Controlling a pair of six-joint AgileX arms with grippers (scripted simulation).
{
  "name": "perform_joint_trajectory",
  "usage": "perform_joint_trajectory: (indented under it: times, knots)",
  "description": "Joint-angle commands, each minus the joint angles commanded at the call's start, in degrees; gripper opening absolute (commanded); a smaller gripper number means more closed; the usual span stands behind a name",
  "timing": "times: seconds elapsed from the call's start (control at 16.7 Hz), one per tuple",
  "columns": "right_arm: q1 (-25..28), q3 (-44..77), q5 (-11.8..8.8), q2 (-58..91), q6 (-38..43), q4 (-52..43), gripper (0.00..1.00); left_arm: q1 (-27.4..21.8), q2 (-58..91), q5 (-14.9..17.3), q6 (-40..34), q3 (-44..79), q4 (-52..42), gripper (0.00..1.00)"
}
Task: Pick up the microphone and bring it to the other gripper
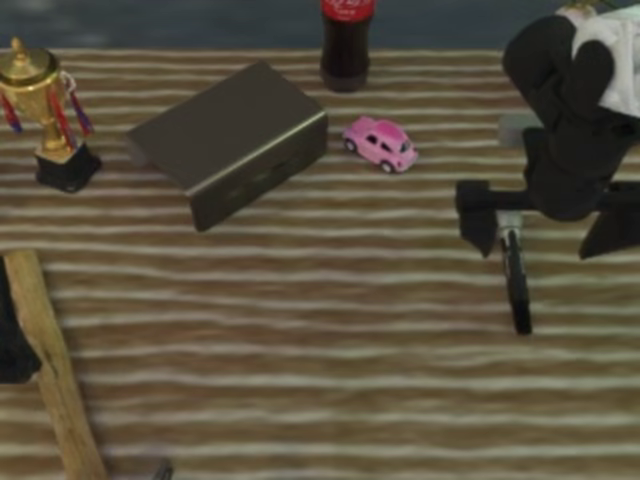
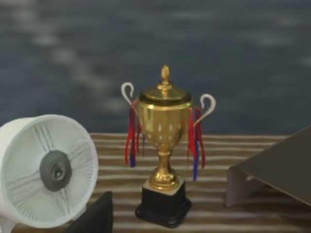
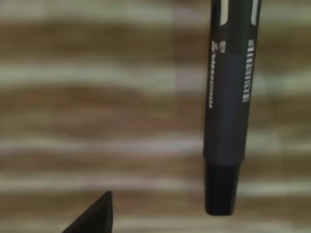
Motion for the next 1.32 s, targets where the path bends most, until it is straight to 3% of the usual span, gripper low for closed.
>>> perform_joint_trajectory:
  times: [0.42,0.84,1.2,1.32]
  knots:
    - [-0.15,-0.21,-0.01,0.89,-0.03,0.78,1.0,0.0,0.0,0.0,0.0,0.0,0.0,1.0]
    - [-0.24,-6.49,0.06,9.8,-0.11,16.54,1.0,0.0,0.0,0.0,0.0,0.0,0.0,1.0]
    - [-0.25,-7.52,0.08,11.49,-0.1,18.79,1.0,0.0,0.0,0.0,0.0,0.0,0.0,1.0]
    - [-0.25,-7.52,0.08,11.49,-0.1,18.79,0.85,0.0,0.0,0.0,0.0,0.0,0.0,1.0]
